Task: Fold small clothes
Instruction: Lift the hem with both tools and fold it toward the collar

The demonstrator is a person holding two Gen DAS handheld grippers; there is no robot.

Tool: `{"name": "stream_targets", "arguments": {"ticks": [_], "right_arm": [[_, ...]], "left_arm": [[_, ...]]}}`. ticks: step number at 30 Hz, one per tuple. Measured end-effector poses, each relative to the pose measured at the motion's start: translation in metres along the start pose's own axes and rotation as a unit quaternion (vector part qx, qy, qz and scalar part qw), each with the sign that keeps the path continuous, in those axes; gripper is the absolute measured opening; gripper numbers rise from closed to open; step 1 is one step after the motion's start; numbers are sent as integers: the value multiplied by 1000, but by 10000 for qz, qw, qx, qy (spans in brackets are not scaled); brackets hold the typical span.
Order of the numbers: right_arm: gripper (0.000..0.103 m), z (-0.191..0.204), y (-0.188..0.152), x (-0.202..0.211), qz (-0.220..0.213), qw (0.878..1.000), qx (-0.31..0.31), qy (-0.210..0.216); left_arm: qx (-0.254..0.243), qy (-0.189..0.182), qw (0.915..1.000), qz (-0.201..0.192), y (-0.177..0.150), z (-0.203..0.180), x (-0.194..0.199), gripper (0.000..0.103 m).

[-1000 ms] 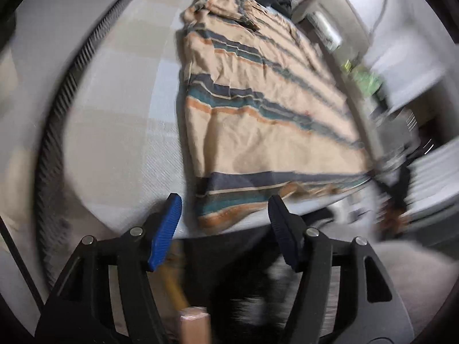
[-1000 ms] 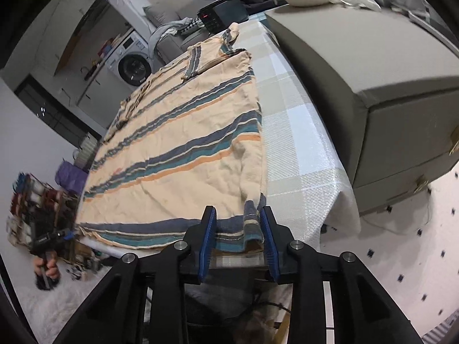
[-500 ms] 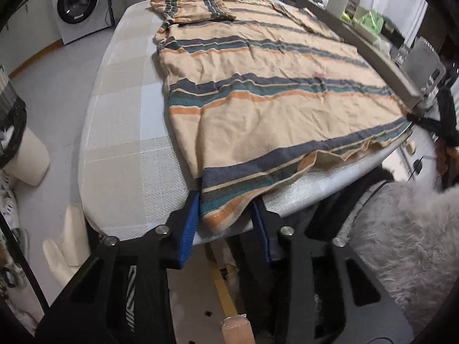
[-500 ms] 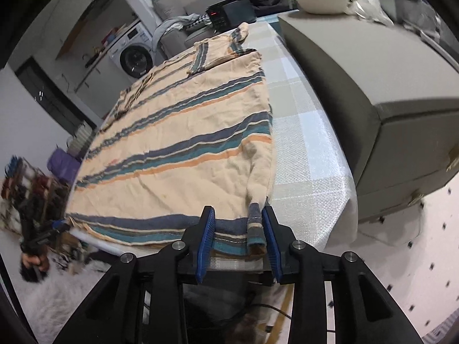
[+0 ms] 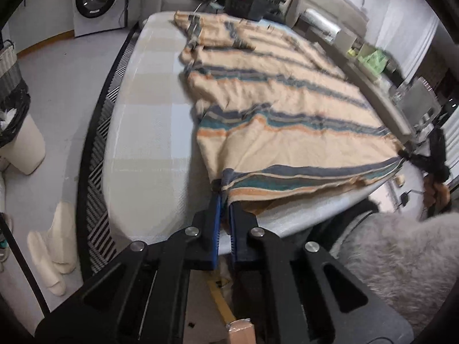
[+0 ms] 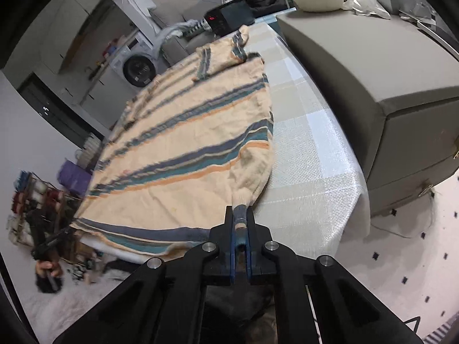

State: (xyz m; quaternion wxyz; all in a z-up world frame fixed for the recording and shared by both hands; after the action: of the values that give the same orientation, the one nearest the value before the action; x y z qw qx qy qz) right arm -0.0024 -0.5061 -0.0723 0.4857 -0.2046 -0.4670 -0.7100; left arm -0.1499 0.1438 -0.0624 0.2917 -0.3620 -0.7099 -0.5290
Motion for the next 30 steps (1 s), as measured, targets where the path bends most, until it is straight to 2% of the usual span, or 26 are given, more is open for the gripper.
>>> {"name": "stream_targets", "arguments": {"ticks": [4,7,11,15,19,23,30], "right_arm": [[5,-3,10,18,-404,9961,-264,734],[5,7,22,25,-740,9911,-272,1069],[5,20,41,28,-1163,9829,-328,1386],[5,27,67,35,-1722,9685,-551,1710],[5,37,98,37,-2331,9549,-641,1724],[5,47,129,36,-2813,9450,-671,1526],[5,56,188,18,-3136,9360,-864,1345]], "left_arm": [[299,-463,9978,-360,9,1,16,3],[493,-725,9931,-780,23,3,31,3],[496,-736,9896,-1130,42,1,44,3],[446,-640,9873,-1385,67,4,51,3],[464,-637,9817,-1732,102,7,53,3],[484,-696,9758,-2016,146,10,46,3],[719,-883,9644,-2388,225,30,21,3]]}}
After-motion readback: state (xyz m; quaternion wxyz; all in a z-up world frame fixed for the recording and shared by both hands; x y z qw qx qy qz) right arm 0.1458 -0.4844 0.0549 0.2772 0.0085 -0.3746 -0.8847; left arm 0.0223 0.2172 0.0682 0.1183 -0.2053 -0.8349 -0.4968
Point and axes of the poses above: each gripper's, at about its wrist camera, not at the fingertips, and x roughly against the way its jaws point, z to its left, y to its top, the point moved 1 cm from there along -x, roughly the way its jaws point, and after that the axes turned 1 degree about -x, right-handed, at the moved point
